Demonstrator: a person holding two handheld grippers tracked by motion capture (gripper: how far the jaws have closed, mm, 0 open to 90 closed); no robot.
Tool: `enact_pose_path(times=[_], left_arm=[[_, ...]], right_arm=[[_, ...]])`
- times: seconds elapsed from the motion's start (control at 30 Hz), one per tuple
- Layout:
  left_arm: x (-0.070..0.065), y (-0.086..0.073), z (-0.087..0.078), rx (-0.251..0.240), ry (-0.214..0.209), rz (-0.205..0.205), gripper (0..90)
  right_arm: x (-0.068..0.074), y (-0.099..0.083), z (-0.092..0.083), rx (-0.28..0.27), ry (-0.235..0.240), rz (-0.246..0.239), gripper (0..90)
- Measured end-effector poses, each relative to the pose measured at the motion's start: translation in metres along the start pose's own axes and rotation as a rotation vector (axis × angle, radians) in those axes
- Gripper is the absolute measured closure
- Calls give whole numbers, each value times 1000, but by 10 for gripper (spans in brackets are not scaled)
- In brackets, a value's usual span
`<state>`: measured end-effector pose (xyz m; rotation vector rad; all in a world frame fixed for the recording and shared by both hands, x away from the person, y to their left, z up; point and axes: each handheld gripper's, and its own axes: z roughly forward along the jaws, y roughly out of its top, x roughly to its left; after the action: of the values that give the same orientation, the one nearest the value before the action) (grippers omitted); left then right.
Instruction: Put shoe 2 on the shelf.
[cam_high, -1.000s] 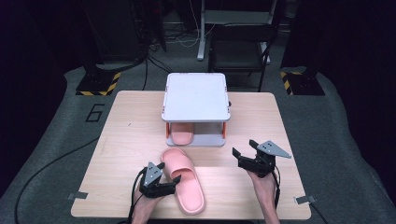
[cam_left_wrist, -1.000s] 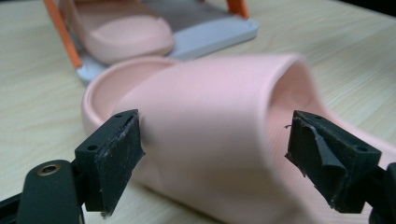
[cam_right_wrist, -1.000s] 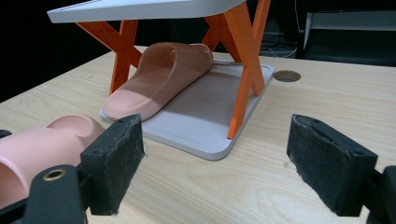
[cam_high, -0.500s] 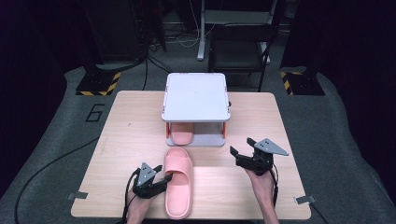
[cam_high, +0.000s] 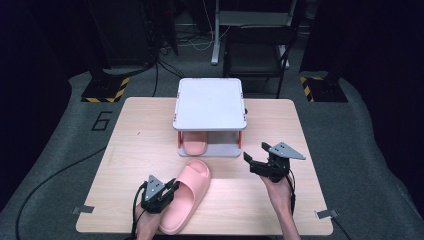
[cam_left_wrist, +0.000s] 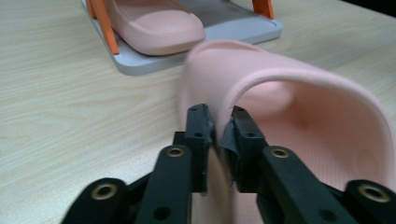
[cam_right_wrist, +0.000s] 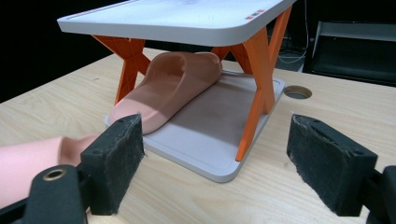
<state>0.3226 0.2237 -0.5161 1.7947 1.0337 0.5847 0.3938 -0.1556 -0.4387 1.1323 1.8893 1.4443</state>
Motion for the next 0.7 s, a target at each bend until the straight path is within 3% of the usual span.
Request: enact_pose_path(times=[0.07,0.37,0.5,0.7], left_arm=[[-1,3,-2,11,-12,11,811],[-11,28,11,-43,-33,-19,810],[-20,43,30,-67,0,-55,810],[-30,62,71,-57,38,-93,806]], right_arm=[[0,2,1,-1,-2,-2,182],[2,15,7,-13,6,-26,183],[0,27,15,-12,6,-35,183],[-2,42,29,-8,1,-54,186]])
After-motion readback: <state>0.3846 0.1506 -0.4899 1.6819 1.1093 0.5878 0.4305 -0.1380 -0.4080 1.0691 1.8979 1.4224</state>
